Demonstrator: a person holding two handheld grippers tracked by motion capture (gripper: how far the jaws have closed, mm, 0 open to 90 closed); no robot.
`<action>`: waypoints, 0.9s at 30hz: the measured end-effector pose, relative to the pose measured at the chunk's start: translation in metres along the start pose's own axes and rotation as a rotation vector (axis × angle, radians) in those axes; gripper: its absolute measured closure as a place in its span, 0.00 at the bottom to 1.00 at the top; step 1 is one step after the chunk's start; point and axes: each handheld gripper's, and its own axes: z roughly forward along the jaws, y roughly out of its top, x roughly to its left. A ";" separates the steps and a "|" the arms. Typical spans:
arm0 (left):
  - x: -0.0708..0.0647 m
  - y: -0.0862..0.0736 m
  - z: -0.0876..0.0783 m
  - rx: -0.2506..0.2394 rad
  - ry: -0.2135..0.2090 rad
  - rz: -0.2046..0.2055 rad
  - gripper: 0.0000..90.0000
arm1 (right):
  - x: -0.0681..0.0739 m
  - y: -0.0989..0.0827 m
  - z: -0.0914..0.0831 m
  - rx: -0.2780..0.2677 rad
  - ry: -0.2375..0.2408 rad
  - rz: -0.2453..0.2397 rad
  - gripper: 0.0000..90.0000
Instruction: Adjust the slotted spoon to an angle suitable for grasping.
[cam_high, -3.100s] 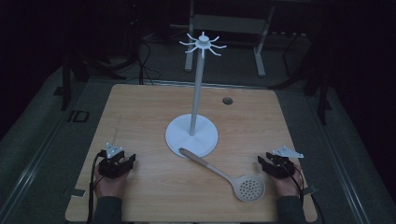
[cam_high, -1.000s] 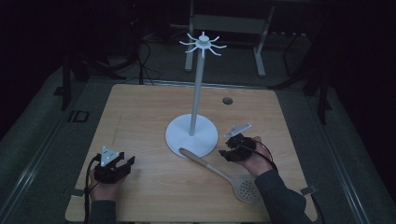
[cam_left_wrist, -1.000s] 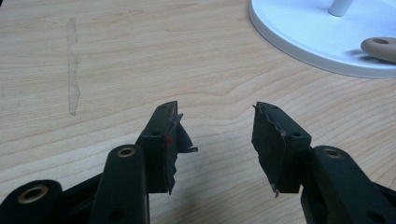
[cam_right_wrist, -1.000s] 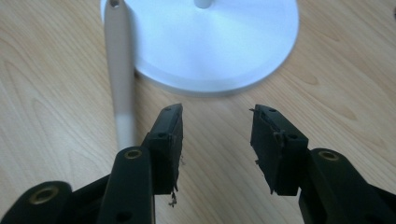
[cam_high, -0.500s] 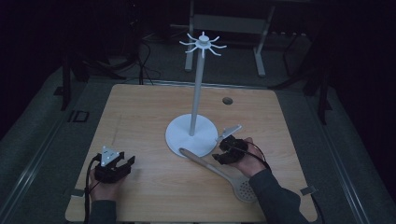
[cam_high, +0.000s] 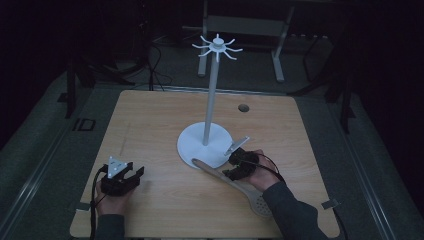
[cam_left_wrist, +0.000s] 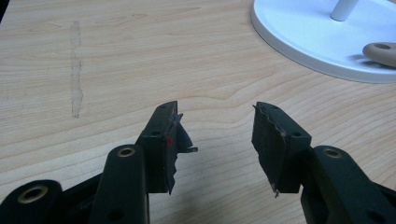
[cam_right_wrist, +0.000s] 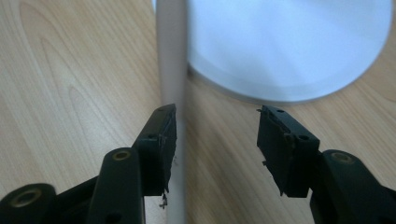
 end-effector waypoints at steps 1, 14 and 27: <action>0.000 0.000 0.000 0.000 0.001 0.000 0.57 | 0.001 0.000 0.001 0.005 0.006 -0.002 0.52; 0.000 0.000 -0.001 -0.005 0.002 -0.001 0.57 | 0.010 0.007 0.026 0.083 0.052 -0.031 0.67; -0.001 0.001 -0.001 -0.006 0.000 0.002 0.57 | 0.015 0.011 0.045 0.147 0.082 -0.056 0.81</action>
